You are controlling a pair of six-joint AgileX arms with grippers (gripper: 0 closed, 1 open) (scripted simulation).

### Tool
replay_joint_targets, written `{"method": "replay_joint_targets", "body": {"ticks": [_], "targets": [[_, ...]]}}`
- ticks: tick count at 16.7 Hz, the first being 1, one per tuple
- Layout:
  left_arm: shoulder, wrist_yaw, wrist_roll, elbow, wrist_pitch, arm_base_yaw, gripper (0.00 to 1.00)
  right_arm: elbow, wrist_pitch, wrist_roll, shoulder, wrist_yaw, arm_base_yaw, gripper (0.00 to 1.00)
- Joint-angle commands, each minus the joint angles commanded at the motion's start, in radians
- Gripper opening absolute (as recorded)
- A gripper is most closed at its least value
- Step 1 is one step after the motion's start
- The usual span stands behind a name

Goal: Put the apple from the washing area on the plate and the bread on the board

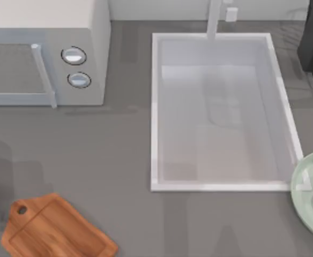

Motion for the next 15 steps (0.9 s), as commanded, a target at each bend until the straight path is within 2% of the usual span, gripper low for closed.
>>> {"method": "replay_joint_targets", "body": {"ticks": [7, 15], "targets": [[0.000, 0.000, 0.000, 0.000, 0.000, 0.000, 0.02, 0.000, 0.000, 0.000, 0.000, 0.000, 0.000, 1.00], [0.000, 0.000, 0.000, 0.000, 0.000, 0.000, 0.00, 0.000, 0.000, 0.000, 0.000, 0.000, 0.000, 1.00]]}}
